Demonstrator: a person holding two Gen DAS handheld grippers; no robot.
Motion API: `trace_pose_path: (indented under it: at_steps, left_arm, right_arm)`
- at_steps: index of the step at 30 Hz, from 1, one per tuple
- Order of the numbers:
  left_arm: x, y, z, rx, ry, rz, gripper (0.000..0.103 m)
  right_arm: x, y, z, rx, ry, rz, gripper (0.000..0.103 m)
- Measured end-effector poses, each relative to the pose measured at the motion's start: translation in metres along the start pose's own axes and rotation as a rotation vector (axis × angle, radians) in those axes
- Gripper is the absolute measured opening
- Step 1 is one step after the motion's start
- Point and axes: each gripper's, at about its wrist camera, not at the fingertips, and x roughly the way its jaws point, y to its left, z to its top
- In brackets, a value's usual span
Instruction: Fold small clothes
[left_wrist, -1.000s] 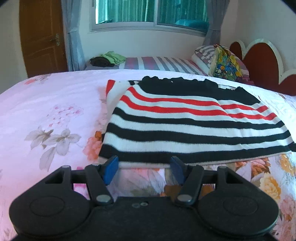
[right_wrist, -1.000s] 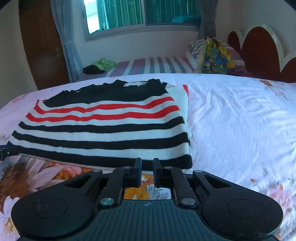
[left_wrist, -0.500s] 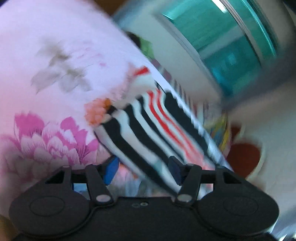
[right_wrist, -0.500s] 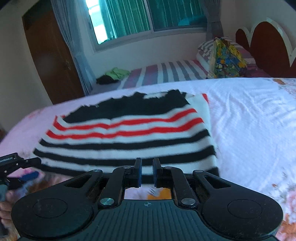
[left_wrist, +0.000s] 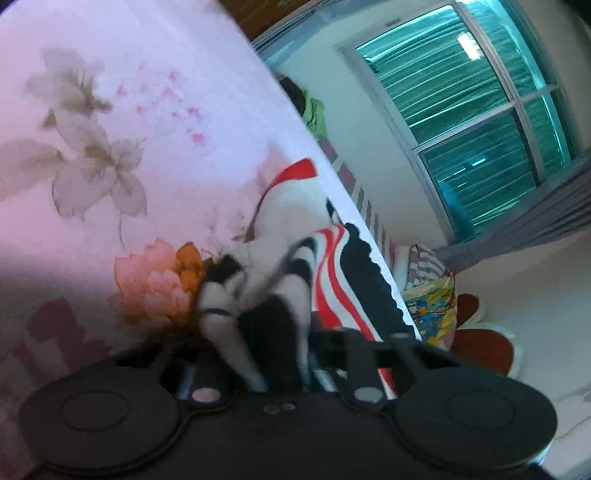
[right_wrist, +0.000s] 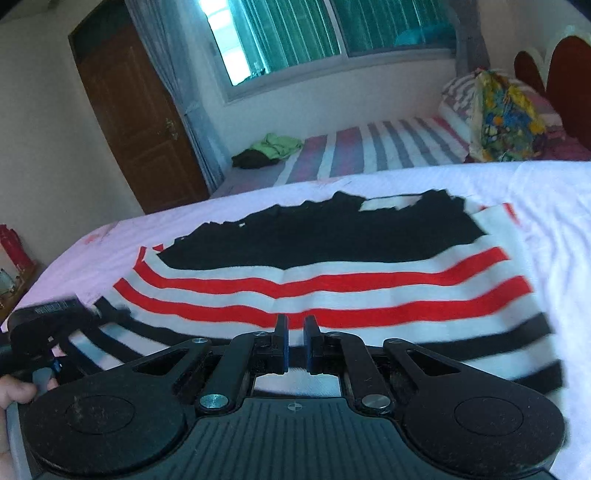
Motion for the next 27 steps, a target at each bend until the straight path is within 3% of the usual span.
trace_pose_path:
  at_steps: [4, 5, 7, 14, 17, 22, 27]
  left_arm:
    - [-0.023, -0.007, 0.0, -0.003, -0.052, -0.123, 0.015]
    - [-0.023, -0.004, -0.001, -0.014, -0.048, -0.12, 0.014]
    - [-0.012, 0.011, -0.003, -0.015, -0.007, -0.054, 0.015]
    - [-0.01, 0.018, 0.004, -0.041, 0.039, -0.117, 0.014]
    - [-0.022, -0.024, 0.001, 0.142, 0.007, -0.079, 0.014]
    - [-0.031, -0.098, -0.009, 0.305, 0.03, -0.186, 0.014]
    - [-0.013, -0.157, -0.032, 0.424, 0.127, -0.244, 0.014]
  right_arm:
    - [0.01, 0.01, 0.002, -0.03, -0.008, 0.015, 0.009]
    - [0.014, 0.013, 0.001, -0.05, -0.007, 0.016, 0.009]
    - [0.037, 0.014, -0.007, -0.089, 0.077, -0.025, 0.008]
    - [0.042, 0.011, -0.011, -0.075, 0.055, -0.033, 0.008]
    - [0.041, 0.007, -0.01, -0.045, 0.056, -0.022, 0.007]
    - [0.033, -0.005, -0.002, 0.057, 0.054, 0.015, 0.008]
    - [-0.015, -0.046, 0.005, 0.255, -0.082, 0.01, 0.008]
